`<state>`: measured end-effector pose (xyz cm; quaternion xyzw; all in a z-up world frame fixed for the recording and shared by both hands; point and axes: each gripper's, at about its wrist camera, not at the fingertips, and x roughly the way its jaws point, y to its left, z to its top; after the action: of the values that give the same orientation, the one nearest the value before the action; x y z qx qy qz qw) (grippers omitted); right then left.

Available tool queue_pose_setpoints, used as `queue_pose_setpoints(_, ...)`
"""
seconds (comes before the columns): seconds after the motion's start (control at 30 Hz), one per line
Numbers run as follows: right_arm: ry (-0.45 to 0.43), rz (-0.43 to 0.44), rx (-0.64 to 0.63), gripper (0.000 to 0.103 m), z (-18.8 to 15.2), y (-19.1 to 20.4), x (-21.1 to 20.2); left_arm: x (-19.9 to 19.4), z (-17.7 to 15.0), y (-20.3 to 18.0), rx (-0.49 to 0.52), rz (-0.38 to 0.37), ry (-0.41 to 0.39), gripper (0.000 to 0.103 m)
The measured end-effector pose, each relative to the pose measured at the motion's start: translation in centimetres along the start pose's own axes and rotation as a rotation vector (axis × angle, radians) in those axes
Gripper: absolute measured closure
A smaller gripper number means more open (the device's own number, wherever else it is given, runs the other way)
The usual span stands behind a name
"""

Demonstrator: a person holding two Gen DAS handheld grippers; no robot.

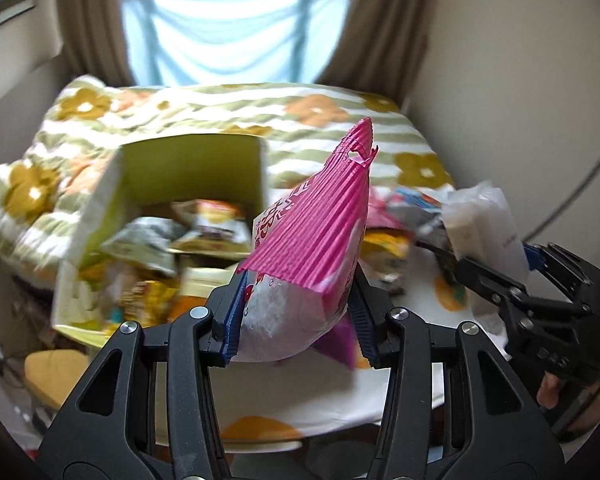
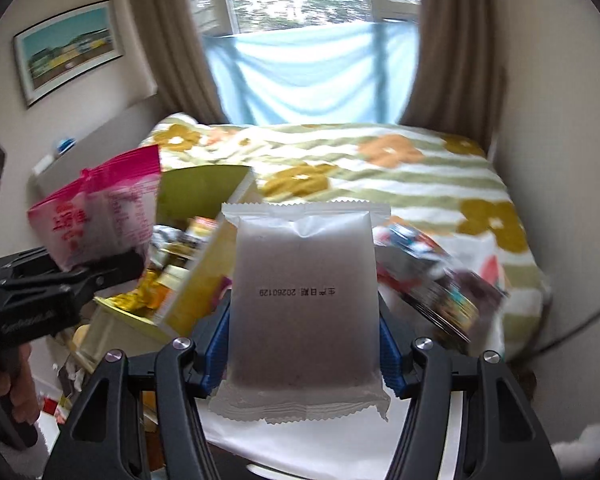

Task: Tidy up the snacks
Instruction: 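Carry the pink bag and white packet over the box with both tools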

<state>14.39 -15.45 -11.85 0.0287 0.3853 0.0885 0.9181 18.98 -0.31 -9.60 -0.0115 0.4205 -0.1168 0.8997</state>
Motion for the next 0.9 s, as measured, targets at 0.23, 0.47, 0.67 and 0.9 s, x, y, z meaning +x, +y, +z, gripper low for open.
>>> queue_pose_setpoints(0.23,0.009,0.086,-0.047,0.045,2.9,6.7,3.4,0.8,1.1,8.4,-0.056,0.066,0.037,0.061)
queue_pose_setpoints(0.47,0.079,0.110,-0.070,0.045,4.7,13.0,9.2,4.9,0.8,16.2,-0.104,0.066,0.122,0.061)
queue_pose_setpoints(0.67,0.144,0.083,-0.027,0.045,4.7,15.9,12.7,8.0,1.4,19.2,-0.074,0.036,0.183,0.059)
queue_pose_setpoints(0.9,0.203,0.028,0.014,0.045,3.8,16.5,13.9,9.2,2.1,19.9,-0.014,0.040,0.160,0.004)
